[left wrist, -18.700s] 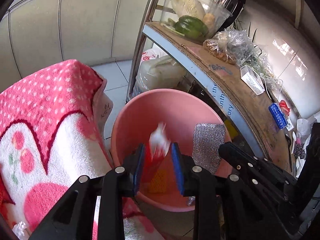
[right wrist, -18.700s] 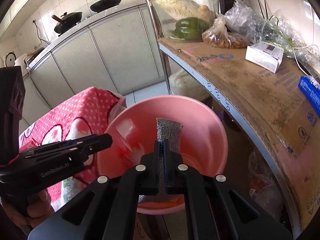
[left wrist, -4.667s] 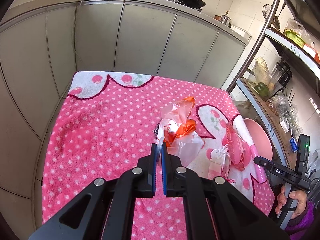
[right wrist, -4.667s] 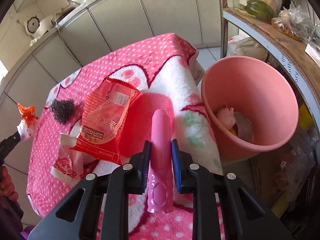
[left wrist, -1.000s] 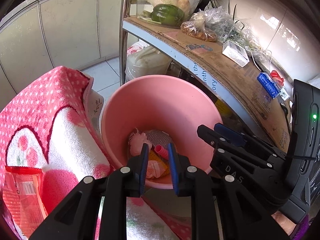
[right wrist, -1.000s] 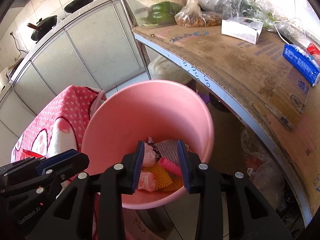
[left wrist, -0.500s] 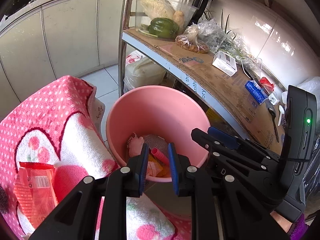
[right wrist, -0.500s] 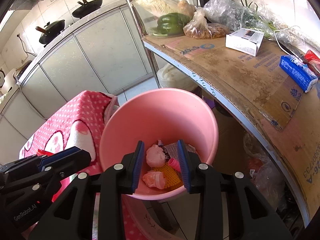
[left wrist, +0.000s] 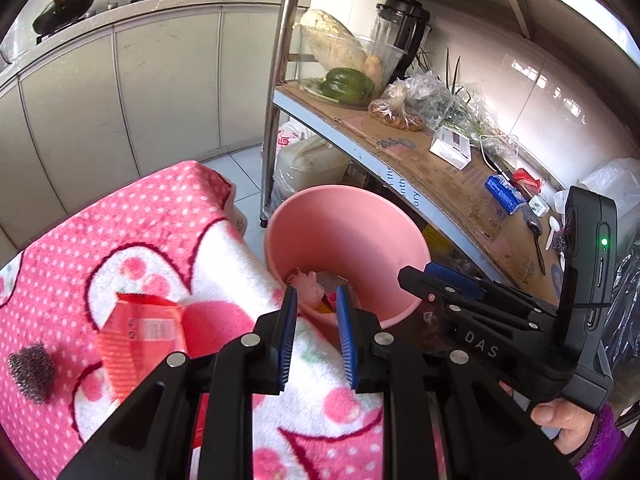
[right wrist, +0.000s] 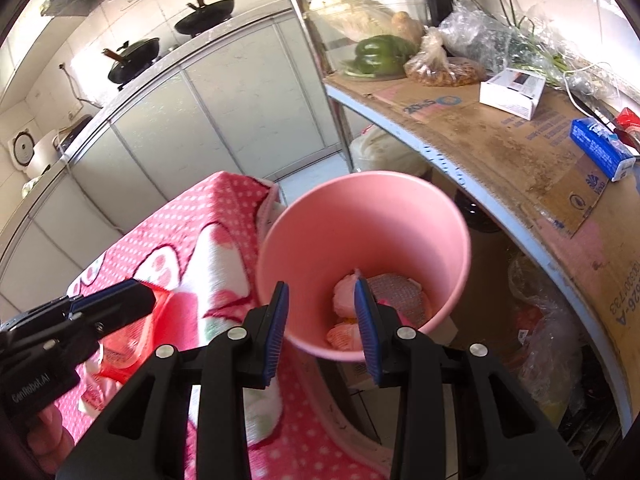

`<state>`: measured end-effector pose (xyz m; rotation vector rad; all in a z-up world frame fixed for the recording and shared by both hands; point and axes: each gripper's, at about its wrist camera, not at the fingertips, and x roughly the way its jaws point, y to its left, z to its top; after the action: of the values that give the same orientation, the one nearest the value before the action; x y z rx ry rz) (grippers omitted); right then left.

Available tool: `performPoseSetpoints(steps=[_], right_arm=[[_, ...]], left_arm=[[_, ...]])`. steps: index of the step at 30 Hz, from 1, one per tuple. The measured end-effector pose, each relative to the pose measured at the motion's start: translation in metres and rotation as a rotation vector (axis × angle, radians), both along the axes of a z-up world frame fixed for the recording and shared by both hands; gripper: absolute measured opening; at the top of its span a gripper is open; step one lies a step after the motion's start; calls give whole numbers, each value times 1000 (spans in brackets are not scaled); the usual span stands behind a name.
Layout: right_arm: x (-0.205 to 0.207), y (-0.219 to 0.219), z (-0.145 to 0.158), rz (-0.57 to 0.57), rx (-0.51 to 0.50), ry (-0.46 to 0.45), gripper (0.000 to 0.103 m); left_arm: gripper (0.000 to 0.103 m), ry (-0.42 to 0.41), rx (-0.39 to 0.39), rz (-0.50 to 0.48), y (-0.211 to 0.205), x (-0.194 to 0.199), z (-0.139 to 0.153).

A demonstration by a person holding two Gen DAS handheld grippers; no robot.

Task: Collect trash
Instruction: 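Move both tools back over the towel toward the remaining trash, then grasp the steel-wool scrubber with the left tool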

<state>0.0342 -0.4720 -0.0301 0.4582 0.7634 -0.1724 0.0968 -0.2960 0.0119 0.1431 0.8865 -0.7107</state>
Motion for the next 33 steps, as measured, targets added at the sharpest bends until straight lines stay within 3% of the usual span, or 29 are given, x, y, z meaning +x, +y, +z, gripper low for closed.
performPoseSetpoints(steps=[10, 17, 24, 33], right_arm=[[3, 39, 4, 90, 12, 8, 35], [12, 68, 2, 161, 18, 24, 35], [22, 94, -4, 228, 33, 47, 35], [31, 111, -13, 268, 36, 81, 35]], left_arm=[[19, -27, -30, 100, 81, 0, 16], [19, -44, 1, 259, 156, 6, 12], [19, 8, 18, 416, 227, 17, -7], [19, 36, 35, 449, 257, 23, -23]])
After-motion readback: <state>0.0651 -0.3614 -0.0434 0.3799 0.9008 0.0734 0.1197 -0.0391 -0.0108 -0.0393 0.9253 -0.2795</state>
